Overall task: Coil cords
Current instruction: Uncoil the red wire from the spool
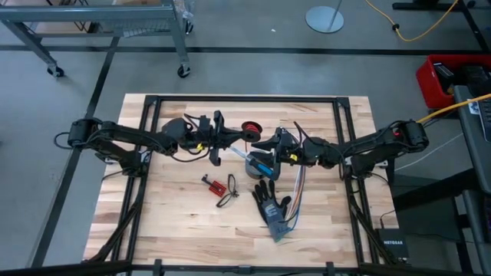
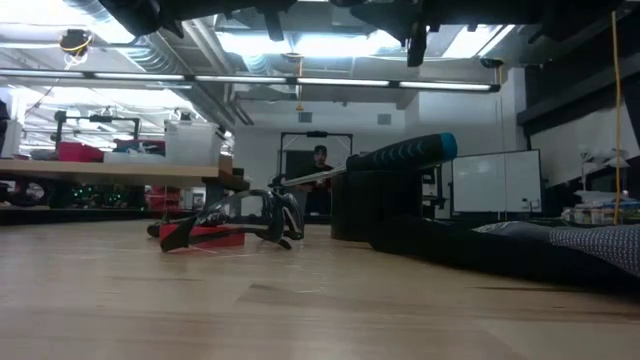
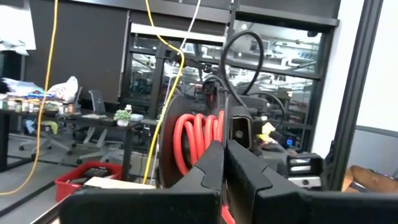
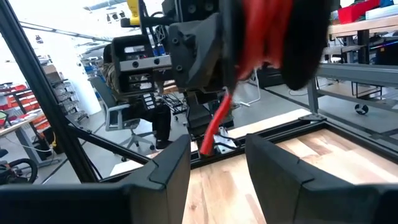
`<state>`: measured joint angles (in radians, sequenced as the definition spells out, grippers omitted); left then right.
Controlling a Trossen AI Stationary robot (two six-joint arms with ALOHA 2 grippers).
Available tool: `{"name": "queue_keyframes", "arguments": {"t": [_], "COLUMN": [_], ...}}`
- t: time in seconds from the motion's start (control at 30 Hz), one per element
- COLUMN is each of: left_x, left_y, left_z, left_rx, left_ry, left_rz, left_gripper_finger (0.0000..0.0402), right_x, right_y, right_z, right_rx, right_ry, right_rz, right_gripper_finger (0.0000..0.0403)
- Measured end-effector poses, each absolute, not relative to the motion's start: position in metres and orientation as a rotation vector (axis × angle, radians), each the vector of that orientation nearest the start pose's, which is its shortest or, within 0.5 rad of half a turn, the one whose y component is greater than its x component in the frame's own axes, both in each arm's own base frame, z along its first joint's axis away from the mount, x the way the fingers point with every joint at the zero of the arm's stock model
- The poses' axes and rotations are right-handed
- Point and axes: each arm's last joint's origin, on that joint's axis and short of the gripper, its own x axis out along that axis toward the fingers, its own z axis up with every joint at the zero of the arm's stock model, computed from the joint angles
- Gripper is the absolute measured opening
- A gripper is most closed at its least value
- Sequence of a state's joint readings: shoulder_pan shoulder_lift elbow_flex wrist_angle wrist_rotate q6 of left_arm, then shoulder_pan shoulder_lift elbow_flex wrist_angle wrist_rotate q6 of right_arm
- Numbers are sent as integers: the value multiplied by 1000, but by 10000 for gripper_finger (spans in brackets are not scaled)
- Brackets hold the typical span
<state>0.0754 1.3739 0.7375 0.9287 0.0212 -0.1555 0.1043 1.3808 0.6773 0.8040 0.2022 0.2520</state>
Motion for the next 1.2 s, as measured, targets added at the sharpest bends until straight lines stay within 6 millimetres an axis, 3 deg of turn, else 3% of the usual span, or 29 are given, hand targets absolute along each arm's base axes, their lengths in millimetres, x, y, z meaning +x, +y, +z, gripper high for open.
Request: {"name": "queue_keyframes", "arguments": {"t": [0.33, 0.63, 0.97, 1.07, 1.2], "left_x": [294, 305, 315, 316, 316], "left_y": [18, 19, 19, 18, 14], "left_z": [294, 282, 291, 290, 290], "left_rx": [-125, -136, -134, -140, -142], "left_ry": [-343, -367, -392, -377, -374], "left_rz": [25, 23, -6, -11, -22], "left_gripper_finger": [0, 0, 0, 0, 0], "right_x": [290, 290, 290, 290, 290], "right_y": [25, 26, 25, 25, 25], "right_z": [260, 260, 260, 260, 260], "right_rx": [271, 270, 270, 270, 271], "right_ry": [-116, -115, -113, -113, -114], "right_rz": [-64, -47, -52, -54, -54], "right_gripper_finger": [158, 158, 157, 140, 88]}}
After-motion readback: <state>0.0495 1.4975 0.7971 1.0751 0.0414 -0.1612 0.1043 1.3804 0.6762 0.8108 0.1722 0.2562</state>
